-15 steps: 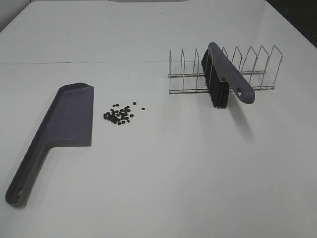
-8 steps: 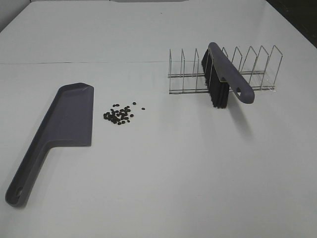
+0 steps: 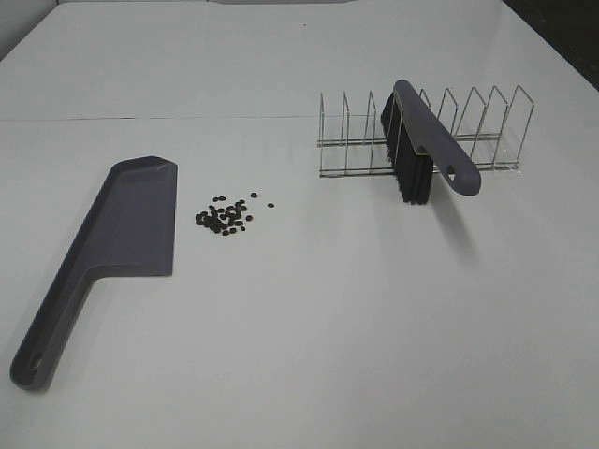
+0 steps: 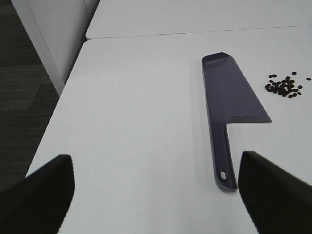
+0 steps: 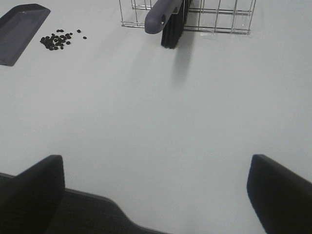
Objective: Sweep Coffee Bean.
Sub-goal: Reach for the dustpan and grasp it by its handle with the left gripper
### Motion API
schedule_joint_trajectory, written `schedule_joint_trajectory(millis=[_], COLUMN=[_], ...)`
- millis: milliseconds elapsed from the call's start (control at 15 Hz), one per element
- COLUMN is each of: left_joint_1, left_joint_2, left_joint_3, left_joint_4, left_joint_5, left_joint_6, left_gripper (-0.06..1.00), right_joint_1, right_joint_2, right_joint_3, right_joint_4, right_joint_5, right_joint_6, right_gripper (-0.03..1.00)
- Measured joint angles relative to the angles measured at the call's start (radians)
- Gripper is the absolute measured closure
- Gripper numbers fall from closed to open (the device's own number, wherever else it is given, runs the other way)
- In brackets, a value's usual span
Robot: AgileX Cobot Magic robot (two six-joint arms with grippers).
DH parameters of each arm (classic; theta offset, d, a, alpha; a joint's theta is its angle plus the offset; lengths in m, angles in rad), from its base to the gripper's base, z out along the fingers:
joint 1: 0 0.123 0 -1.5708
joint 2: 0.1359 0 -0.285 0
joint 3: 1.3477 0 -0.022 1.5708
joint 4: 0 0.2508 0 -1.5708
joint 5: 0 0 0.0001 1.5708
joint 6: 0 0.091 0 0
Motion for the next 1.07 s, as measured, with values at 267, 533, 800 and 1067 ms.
schedule_joint_trajectory(millis=[267, 533, 800, 1067], left_joint_1=[0.000, 0.000, 0.000, 0.000], left_joint_2=[0.000, 0.000, 0.000, 0.000], left_joint_3=[0.000, 0.000, 0.000, 0.000], left_joint_4=[0.000, 0.000, 0.000, 0.000], left_joint_5=[0.000, 0.000, 0.000, 0.000], left_joint_6=[0.000, 0.000, 0.000, 0.000], left_gripper=[0.11, 0.11, 0.11, 0.11], right_joint_1=[0.000, 0.000, 0.000, 0.000], right_joint_2=[0.000, 0.000, 0.000, 0.000], right_joint_3=[0.000, 0.000, 0.000, 0.000], right_joint_4=[0.000, 0.000, 0.000, 0.000], right_joint_5=[0.000, 0.000, 0.000, 0.000], right_joint_6=[0.000, 0.000, 0.000, 0.000], right_gripper=[0.02, 0.02, 0.02, 0.02])
